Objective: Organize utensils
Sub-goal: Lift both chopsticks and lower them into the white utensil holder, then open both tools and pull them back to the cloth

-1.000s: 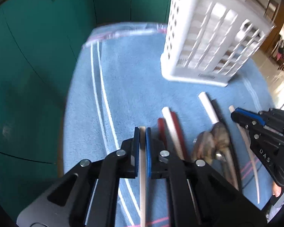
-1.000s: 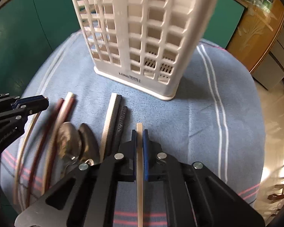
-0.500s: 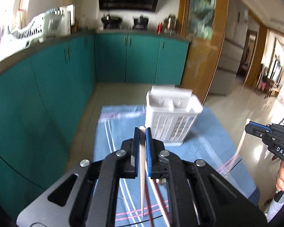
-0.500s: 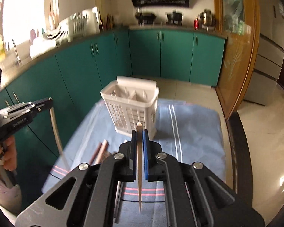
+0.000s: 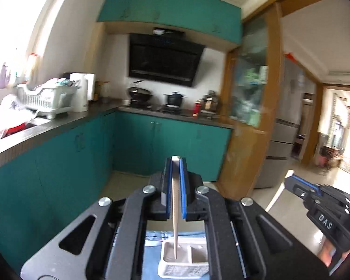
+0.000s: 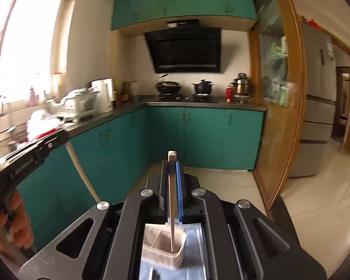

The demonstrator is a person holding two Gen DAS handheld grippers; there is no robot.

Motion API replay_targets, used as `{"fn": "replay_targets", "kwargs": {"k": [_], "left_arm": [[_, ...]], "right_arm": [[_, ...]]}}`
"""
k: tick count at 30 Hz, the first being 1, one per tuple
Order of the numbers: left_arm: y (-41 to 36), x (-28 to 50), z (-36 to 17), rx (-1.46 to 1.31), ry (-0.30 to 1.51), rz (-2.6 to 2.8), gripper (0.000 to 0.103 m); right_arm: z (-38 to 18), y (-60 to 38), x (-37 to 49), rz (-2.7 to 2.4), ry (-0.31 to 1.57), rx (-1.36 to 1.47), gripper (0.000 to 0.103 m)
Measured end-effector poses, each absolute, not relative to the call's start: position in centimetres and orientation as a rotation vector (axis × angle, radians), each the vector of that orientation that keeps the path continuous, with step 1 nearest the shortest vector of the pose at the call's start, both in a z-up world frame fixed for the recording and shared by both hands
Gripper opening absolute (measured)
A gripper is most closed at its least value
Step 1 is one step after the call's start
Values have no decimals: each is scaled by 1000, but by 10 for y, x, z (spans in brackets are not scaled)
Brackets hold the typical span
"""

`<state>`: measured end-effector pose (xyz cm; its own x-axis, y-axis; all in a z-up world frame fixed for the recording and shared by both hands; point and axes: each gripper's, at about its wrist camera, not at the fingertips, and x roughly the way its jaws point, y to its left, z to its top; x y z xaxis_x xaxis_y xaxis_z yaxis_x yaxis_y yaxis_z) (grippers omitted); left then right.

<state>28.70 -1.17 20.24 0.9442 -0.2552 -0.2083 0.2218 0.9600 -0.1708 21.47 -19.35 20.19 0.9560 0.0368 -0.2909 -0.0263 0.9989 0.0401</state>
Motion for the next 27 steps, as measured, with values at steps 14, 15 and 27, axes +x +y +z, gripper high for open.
{"fn": "replay_targets", "kwargs": {"k": [14,15,27], "left_arm": [[12,335,67,-288,405,-131,8],[13,330,65,-282,395,-126,8],[56,238,47,-256,371,-78,43]], "right_arm": [[81,-233,232,14,373,226,7],[77,-235,225,13,367,224,7],[30,-264,116,-6,335,337,43]]}}
